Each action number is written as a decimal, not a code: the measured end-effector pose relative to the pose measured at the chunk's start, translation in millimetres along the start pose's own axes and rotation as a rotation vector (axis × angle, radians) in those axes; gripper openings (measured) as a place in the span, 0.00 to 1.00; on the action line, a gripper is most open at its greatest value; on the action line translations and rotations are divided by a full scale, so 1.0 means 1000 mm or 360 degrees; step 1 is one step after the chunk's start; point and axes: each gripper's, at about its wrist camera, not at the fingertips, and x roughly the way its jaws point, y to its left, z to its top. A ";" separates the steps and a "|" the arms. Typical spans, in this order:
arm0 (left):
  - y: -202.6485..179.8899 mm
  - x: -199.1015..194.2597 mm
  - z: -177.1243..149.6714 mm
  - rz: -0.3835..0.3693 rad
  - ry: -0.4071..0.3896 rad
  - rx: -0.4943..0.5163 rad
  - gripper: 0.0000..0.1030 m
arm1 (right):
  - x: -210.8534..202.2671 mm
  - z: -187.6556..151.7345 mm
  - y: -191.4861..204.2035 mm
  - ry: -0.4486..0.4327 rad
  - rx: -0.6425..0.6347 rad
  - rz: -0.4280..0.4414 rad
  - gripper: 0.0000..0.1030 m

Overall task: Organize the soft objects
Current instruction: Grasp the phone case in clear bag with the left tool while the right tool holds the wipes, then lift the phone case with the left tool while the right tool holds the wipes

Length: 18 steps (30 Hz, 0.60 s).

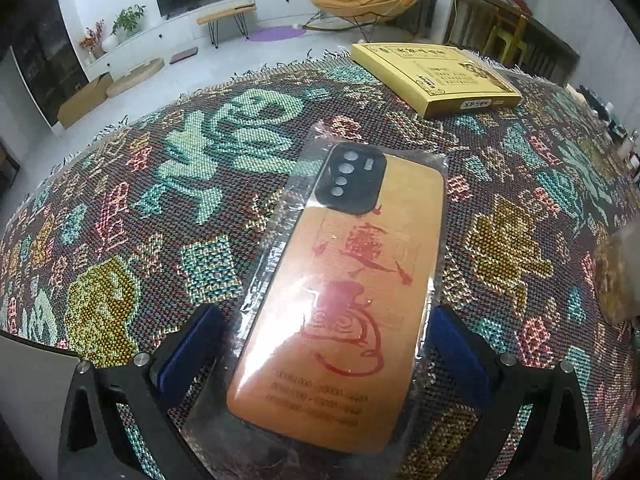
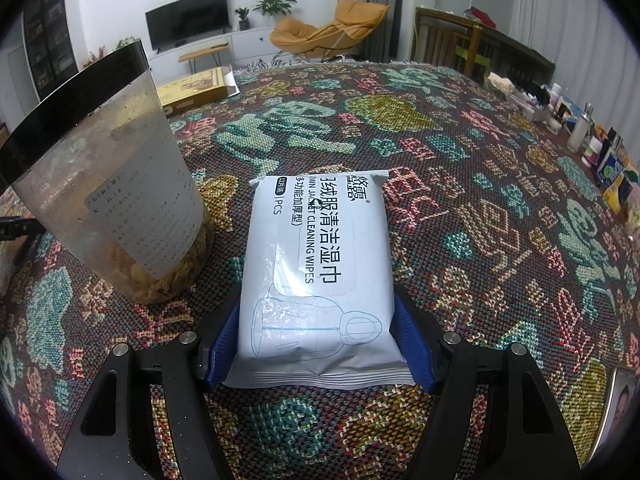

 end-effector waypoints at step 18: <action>-0.100 -0.063 -0.109 0.0102 -0.0059 -0.0230 0.85 | 0.000 0.000 0.000 0.0000 -0.0001 -0.0002 0.70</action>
